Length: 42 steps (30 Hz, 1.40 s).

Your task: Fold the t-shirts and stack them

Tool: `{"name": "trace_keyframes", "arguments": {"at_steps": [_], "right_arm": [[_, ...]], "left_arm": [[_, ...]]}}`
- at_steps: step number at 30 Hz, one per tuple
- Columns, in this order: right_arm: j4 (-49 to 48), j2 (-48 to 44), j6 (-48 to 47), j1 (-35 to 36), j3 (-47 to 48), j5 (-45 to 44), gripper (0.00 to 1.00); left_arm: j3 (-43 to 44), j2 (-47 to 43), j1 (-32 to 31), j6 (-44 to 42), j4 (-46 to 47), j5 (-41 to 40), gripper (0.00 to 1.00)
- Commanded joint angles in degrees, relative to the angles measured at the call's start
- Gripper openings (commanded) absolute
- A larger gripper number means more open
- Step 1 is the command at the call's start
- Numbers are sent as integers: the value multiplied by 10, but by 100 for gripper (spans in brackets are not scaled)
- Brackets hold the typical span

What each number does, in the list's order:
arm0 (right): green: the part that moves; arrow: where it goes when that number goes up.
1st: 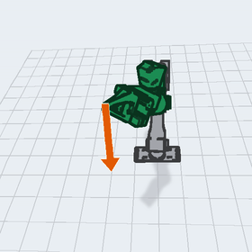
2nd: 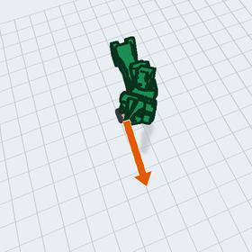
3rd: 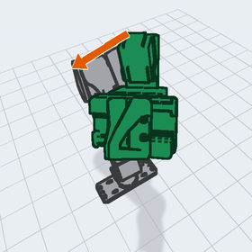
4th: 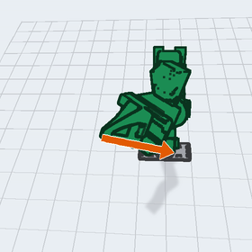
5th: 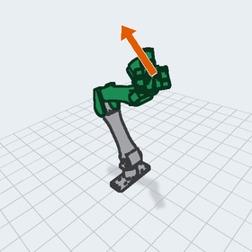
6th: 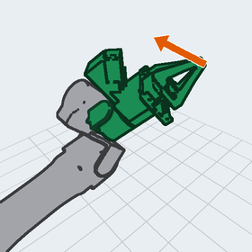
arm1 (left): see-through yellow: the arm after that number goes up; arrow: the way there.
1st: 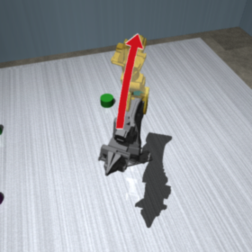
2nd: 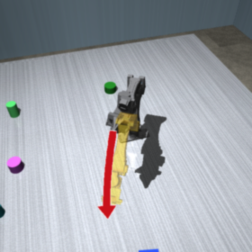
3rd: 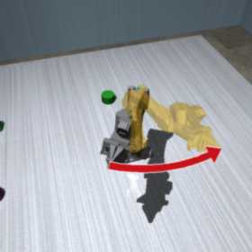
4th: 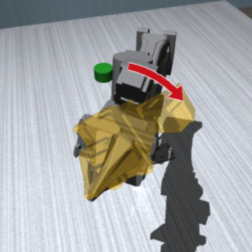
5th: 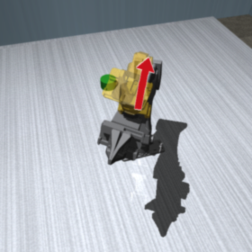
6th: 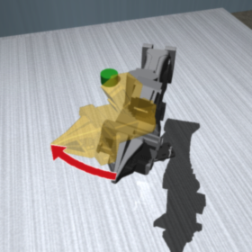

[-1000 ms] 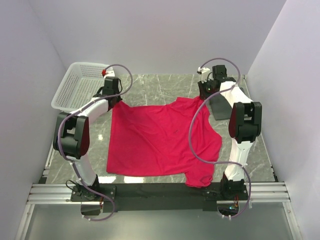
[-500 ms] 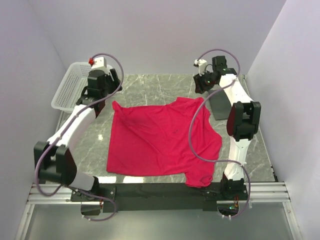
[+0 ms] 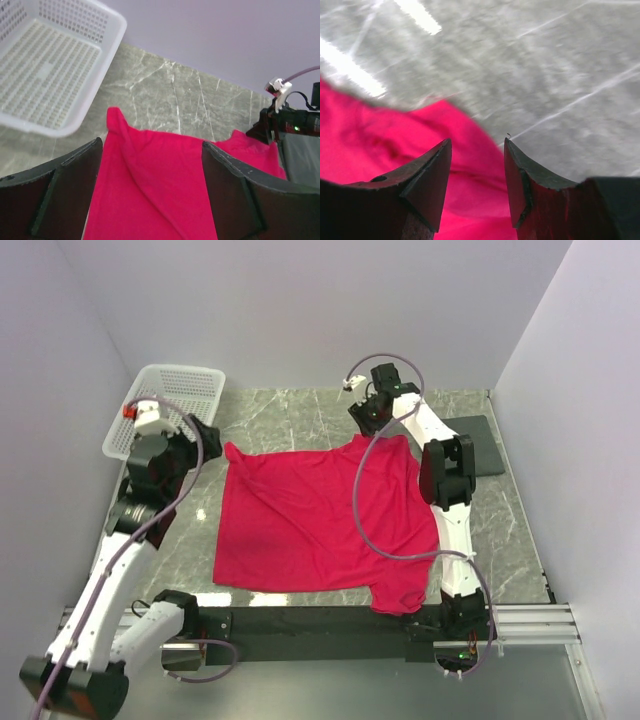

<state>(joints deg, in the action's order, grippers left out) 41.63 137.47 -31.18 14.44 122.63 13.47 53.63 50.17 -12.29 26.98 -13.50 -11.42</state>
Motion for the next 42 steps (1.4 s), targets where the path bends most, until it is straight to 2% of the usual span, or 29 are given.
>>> {"name": "trace_keyframes", "arguments": {"at_steps": [1,15,22,30,34,35,37,40,42], "right_arm": [[-14,22,-24,2,51,-56,53],[21,32,-38,9,31,-17,53],[47,65,-34,13,60,-30,52],[72,86,-44,14,97,-45,46],[79,90,-57,14,103,-43,34],[82,90,-59,14,104,-40,26],[83,90,-63,14,106,-36,17],[86,88,-64,12,110,-28,7],[75,82,-60,12,103,-30,5]], "left_arm": [[-26,-49,3,46,-42,-18,86],[-38,-62,3,68,-64,1,87],[-37,-53,3,71,-61,10,87],[-37,-49,3,82,-62,16,87],[-34,-41,3,85,-60,18,86],[-33,-41,3,86,-59,19,86],[-29,-38,3,87,-59,21,86],[-27,-35,3,87,-59,22,86],[-26,-35,3,89,-60,23,86]]}}
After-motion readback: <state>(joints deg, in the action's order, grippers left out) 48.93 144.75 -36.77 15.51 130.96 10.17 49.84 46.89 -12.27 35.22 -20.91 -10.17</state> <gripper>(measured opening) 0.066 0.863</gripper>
